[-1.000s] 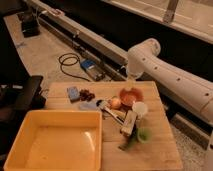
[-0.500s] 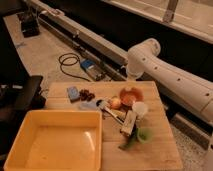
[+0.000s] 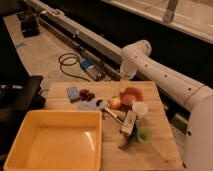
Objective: Place grapes in table surface
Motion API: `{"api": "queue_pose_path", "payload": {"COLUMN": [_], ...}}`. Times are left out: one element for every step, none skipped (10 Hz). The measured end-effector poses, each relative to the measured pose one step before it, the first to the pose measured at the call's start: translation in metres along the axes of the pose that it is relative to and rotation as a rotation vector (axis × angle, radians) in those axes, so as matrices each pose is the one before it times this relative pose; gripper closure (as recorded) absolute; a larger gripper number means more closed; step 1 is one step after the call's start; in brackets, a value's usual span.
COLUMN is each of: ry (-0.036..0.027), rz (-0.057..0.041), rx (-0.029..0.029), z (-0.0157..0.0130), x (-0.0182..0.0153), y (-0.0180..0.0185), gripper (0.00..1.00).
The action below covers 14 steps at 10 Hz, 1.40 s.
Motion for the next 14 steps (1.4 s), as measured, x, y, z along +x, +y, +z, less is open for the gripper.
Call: {"api": "queue_pose_path", "payload": {"ry": [-0.02273,-0.0258,-0.02297,-0.02309,-0.02476,-0.01993,-0.01055,0.00044,0.00052,-0.00028,0.00069,-0.0025,-0.01486,-0.01653], "rz": [-0.01765,-0.01478,-0.01108,0.00181,0.00187,-0.00683,-0.01093,0.00104,0.00092,-0.00119,0.00122,0.00529,0.00595,0.00467], "rx": [-0.02803,-0.02608,-0.01984,-0.01598,-0.02096,-0.01843,-0.00979,0.00211,0.00021,-0.00058,0.00151,0.00824,0.0133,0.00301], "z": [0.01435,0.01403,0.01304,0.01212,0.0139,0.01266,0.00564,-0.00042,-0.00018,0.00039,-0.0001,-0.00047,0.00032,0.0025], "x": [-0.02108,-0.01947,-0.01643,-0.01385,-0.01529,-0.01522,-0.00972,0.00106,0.00087,-0.00088,0.00008,0.00144,-0.00166,-0.002], "y": [0.00652,0.00627,0.00514,0.00491,0.00679,0.00953,0.00657,-0.00045,-0.00002,0.00018,-0.00012,-0.00119,-0.00148,-0.00006], "gripper": [0.2,0.2,0.2,0.2,0.2,0.2,0.2,0.2,0.2,0.2,0.2,0.2,0.2,0.2]}}
